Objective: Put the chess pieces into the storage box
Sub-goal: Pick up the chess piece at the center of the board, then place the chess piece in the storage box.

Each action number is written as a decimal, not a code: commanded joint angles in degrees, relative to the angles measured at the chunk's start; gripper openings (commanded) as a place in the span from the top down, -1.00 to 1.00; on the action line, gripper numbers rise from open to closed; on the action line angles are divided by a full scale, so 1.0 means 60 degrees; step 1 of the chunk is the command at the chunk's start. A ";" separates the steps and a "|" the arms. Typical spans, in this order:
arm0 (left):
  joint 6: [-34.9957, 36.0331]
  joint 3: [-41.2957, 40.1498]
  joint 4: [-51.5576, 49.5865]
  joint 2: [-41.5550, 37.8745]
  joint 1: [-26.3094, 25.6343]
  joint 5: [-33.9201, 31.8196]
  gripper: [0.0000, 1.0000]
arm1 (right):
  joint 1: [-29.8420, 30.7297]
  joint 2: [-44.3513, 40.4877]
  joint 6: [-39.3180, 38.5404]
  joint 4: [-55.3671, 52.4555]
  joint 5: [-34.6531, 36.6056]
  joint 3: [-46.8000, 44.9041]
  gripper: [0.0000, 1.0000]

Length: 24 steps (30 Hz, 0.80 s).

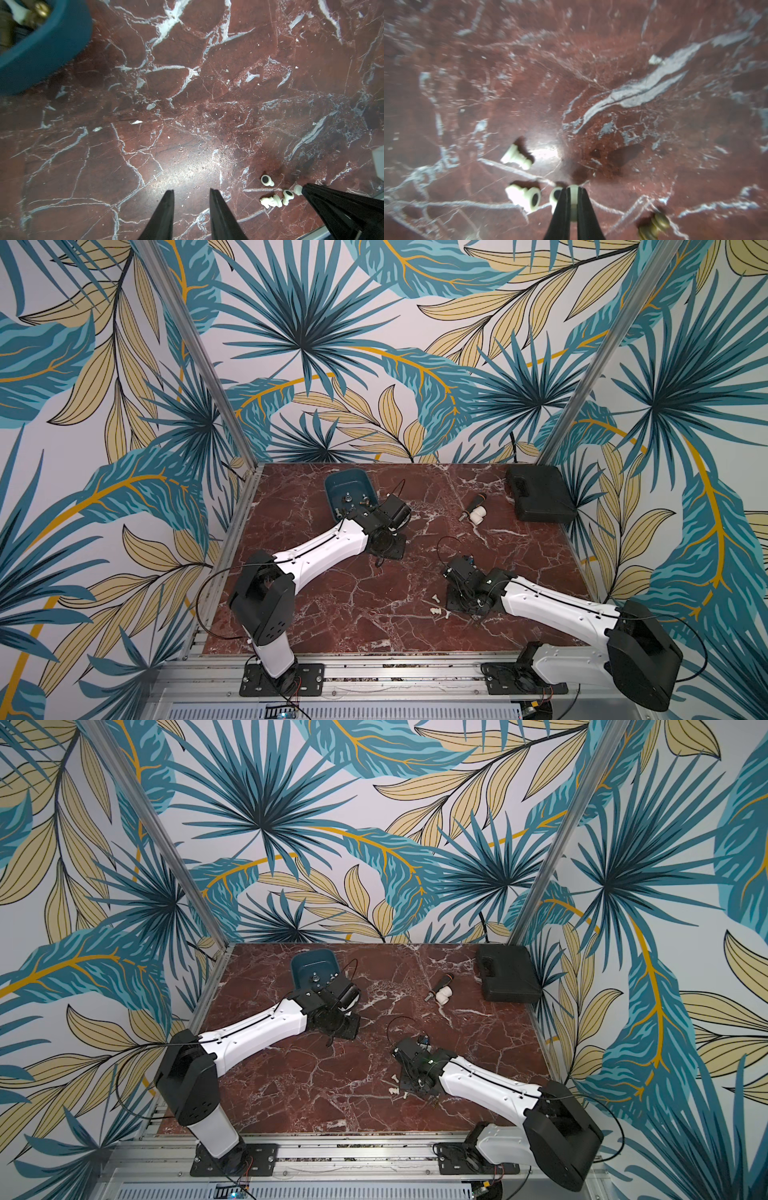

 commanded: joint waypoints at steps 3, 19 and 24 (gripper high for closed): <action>0.0319 -0.0043 -0.0343 -0.1282 0.0471 -0.0829 0.33 | 0.0044 -0.0208 -0.0781 -0.1522 0.0474 0.1580 0.99; -0.0049 -0.3008 0.0557 -0.4384 0.2849 -0.1876 0.33 | -0.0029 0.7477 -0.4165 -0.1105 0.0074 1.1305 0.99; 0.0062 -0.3476 0.1116 -0.4746 0.3715 -0.1406 0.33 | -0.0059 1.0118 -0.4878 -0.1016 -0.0564 1.4707 0.98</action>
